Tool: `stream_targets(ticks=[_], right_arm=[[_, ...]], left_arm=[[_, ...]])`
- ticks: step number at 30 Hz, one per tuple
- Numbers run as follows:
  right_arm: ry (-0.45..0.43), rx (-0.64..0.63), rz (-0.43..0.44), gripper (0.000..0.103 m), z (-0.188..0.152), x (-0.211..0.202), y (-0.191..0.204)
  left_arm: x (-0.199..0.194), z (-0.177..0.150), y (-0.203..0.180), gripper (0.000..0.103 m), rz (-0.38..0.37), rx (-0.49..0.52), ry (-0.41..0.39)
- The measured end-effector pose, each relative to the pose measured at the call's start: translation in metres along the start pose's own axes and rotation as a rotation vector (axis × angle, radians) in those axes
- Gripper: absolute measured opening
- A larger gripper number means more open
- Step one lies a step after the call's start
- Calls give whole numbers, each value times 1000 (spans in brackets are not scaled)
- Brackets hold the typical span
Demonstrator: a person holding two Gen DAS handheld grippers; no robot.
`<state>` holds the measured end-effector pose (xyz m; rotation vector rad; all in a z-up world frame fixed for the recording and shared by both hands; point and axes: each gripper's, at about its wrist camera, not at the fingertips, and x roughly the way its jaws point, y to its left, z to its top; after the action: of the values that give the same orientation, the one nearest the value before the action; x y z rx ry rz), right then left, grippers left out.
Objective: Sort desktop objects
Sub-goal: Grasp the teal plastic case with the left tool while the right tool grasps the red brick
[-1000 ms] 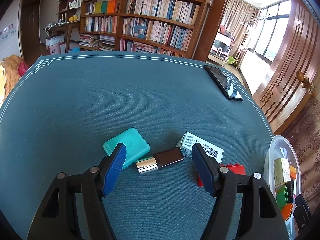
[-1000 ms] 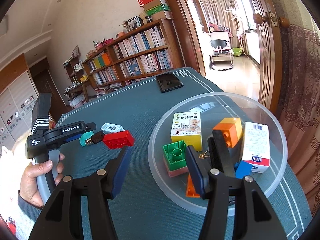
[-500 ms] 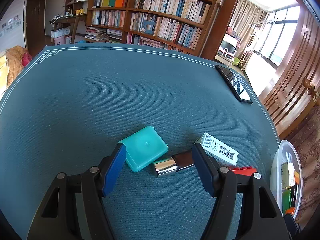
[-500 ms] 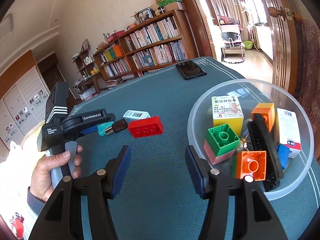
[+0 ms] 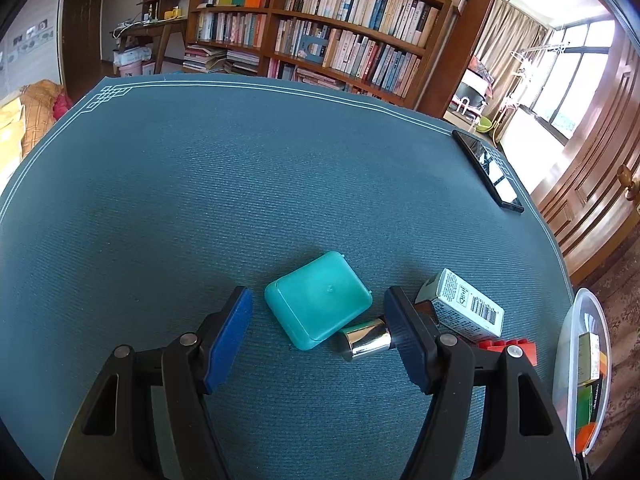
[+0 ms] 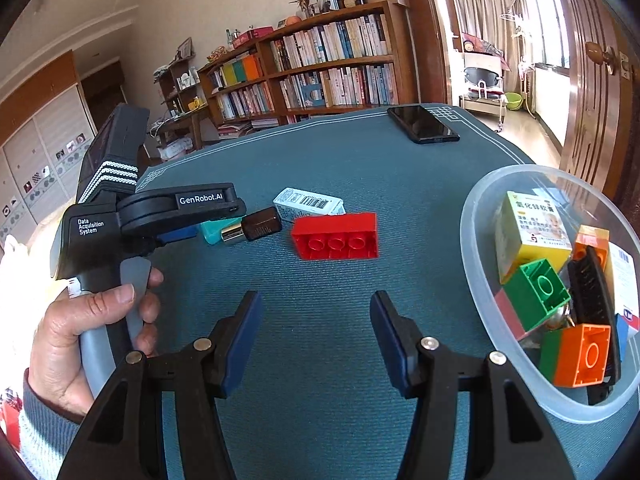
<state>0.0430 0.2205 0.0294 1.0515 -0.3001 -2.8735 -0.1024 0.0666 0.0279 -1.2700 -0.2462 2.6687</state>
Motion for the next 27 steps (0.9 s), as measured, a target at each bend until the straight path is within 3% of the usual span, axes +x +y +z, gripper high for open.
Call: stream_targets(ticks=[27], right_arm=[[26,53,-33,61,28,43,-11]], left_arm=[[4,0,9,71,-3,11,-23]])
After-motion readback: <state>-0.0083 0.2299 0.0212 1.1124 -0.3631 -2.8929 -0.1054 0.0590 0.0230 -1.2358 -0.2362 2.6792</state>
